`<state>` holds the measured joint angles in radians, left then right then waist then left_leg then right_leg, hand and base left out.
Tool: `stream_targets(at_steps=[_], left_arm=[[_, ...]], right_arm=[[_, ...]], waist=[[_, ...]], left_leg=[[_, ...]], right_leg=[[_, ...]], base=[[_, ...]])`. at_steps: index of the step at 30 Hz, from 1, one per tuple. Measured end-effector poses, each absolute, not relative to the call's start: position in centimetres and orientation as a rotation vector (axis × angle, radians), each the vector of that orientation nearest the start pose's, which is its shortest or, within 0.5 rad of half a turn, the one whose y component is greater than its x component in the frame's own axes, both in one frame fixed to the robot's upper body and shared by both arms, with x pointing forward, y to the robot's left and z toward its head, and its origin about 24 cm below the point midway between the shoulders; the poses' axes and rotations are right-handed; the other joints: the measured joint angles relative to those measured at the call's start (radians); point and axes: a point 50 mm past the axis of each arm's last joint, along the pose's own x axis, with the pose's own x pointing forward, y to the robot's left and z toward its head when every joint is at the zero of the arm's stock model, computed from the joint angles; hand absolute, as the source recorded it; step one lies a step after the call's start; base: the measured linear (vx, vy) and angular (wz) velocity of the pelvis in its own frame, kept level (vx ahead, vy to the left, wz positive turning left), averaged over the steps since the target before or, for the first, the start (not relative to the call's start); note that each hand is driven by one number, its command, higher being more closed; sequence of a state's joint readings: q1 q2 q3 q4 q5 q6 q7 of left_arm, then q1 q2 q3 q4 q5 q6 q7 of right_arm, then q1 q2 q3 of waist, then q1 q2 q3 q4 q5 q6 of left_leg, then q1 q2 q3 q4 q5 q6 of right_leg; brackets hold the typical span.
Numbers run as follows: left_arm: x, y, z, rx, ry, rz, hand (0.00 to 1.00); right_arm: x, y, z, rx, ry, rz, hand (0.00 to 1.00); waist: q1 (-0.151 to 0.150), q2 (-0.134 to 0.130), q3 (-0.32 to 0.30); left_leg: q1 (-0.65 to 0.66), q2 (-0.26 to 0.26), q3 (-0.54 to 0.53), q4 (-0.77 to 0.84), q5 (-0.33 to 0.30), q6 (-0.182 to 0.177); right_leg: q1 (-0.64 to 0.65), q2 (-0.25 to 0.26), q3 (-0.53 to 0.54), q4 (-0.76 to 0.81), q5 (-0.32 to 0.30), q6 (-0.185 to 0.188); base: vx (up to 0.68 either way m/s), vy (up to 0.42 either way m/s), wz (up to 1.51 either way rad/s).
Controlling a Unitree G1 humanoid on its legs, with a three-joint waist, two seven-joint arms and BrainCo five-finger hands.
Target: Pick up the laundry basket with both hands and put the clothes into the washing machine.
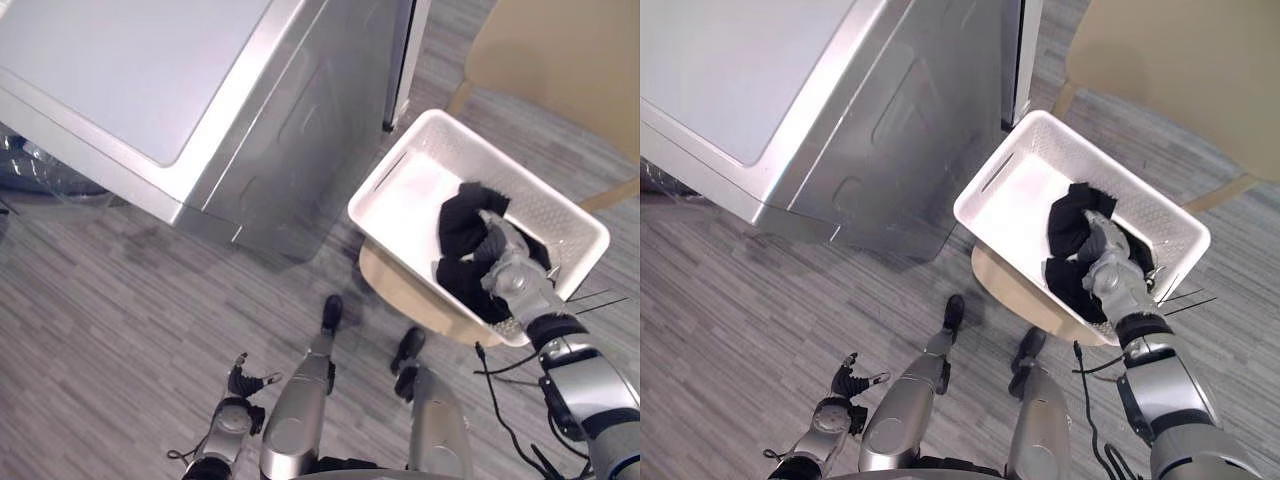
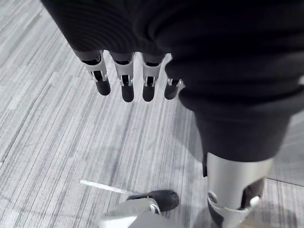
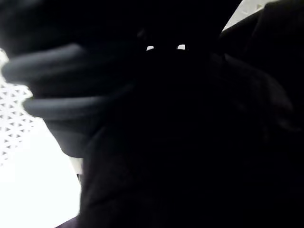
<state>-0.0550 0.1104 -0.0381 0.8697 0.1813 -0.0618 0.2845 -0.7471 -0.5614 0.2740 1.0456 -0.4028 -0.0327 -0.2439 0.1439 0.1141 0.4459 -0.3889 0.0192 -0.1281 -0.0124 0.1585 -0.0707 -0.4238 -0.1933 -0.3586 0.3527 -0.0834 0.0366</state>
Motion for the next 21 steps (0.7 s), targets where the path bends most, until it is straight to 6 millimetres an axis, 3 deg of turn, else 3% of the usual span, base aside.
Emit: stream_targets(at_steps=[1,8,13,16,21], left_arm=[[19.5,19.0,-11.0,0.378,0.684,0.197,0.0],[22.6,16.6,-9.0,0.283,0.563,0.202,0.0],[23.4,15.6,-8.3,0.26,0.524,0.189,0.0],[23.4,15.6,-8.3,0.264,0.527,0.186,0.0],[23.5,15.9,-8.2,0.279,0.521,0.184,0.0]], right_arm=[[36.5,-27.8,8.6,-1.103,0.185,-0.243,1.0],[38.1,-25.7,11.6,-1.114,0.053,-0.243,1.0],[38.4,-23.9,11.8,-1.072,0.012,-0.169,1.0],[38.3,-23.4,12.4,-0.998,-0.023,-0.17,1.0],[37.1,-23.8,15.3,-0.721,-0.193,-0.281,1.0]], waist=[[0.004,0.002,0.001],[0.004,-0.003,0.004],[-0.007,-0.004,0.004],[-0.019,-0.014,0.011],[-0.024,-0.014,0.01]], left_leg=[[-0.013,-0.003,-0.001,-0.021,0.017,-0.001],[-0.052,0.0,0.024,-0.056,0.047,-0.008],[-0.045,0.004,0.034,-0.056,0.055,-0.008],[-0.002,0.01,0.029,-0.061,0.055,-0.008],[0.08,0.024,0.022,-0.079,0.054,-0.008]], right_leg=[[-0.035,-0.011,0.002,0.029,-0.01,-0.003],[-0.131,-0.026,0.019,0.106,-0.038,-0.014],[-0.129,-0.02,0.028,0.105,-0.038,-0.015],[-0.078,-0.009,0.026,0.08,-0.036,-0.017],[0.028,0.018,0.02,0.009,-0.013,-0.014]], base=[[-0.08,-0.055,0.07],[-0.05,-0.081,-0.03],[0.02,-0.07,-0.08],[0.03,-0.06,-0.02],[0.01,-0.017,-0.01]])
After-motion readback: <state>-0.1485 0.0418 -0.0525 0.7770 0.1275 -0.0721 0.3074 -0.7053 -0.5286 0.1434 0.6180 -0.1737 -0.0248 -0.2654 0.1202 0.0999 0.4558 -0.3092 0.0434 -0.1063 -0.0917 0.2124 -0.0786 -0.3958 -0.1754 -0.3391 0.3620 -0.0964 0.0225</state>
